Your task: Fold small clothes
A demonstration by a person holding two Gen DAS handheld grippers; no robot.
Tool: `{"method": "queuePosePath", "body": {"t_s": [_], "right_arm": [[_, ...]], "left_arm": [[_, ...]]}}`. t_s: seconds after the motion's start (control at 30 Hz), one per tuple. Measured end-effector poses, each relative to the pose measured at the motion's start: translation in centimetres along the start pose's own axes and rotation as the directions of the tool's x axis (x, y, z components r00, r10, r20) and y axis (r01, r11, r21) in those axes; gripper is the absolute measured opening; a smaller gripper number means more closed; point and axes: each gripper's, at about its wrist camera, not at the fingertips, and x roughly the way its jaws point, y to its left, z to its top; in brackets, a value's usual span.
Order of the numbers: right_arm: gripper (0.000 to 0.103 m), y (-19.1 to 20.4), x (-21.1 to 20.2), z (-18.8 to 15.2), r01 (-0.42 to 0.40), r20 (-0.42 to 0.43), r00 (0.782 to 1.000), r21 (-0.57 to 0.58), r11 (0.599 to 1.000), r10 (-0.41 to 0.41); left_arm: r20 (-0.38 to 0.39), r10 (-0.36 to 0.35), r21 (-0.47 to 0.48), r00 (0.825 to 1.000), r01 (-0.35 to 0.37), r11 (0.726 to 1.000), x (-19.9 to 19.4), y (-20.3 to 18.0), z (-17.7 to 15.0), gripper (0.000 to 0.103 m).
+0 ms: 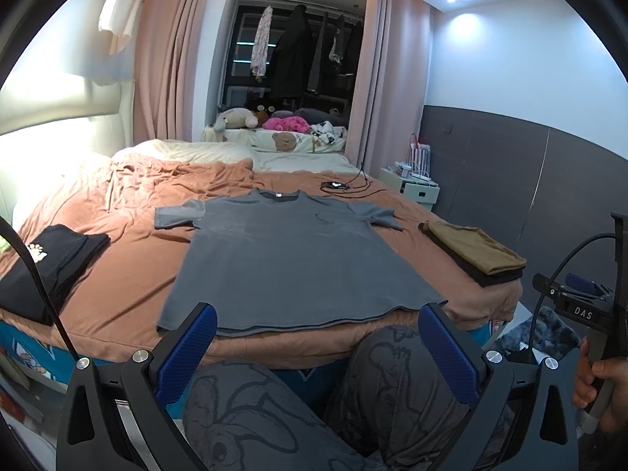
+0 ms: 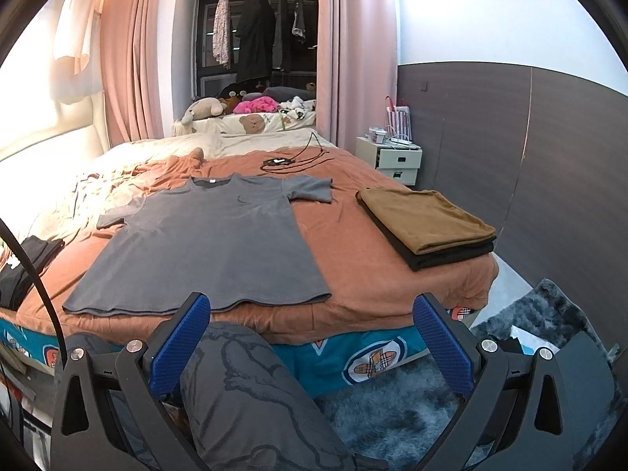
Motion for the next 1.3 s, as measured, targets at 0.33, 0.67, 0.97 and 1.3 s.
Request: {"method": "queuePosePath", "body": {"t_s": [0.33,0.67,0.97,1.3], "right_arm": [[0.103,0.28,-0.07,-0.16,0.006,-0.002,1.0,-0.002,1.0,-0.006],[0.103,0.39,0.05,-0.35,0.003,-0.006,1.0,-0.007,1.0,-0.003],[0.103,0.26,0.18,-0.51,0.0,-0.01,1.0,-0.005,1.0,0.0],[0.103,0.33,0.21,-0.56,0.002,-0.008,1.0,-0.008,1.0,-0.002]], "left_arm": [[-0.002,-0.011,0.003,1.0,0.011,1.0,0.07,-0.41,0.0,0.103],[-0.005,-0.006,-0.007,1.0,0.006,1.0,0.02,-0.67,-0.24,0.103],[-0.003,-0.005,-0.008,1.0,0.005,1.0,-0.02,-0.38,-0.19,0.103],[-0.005,0.0,-0.008,1.0,0.0,1.0,0.03,-0.44,-0.22,0.103]]}}
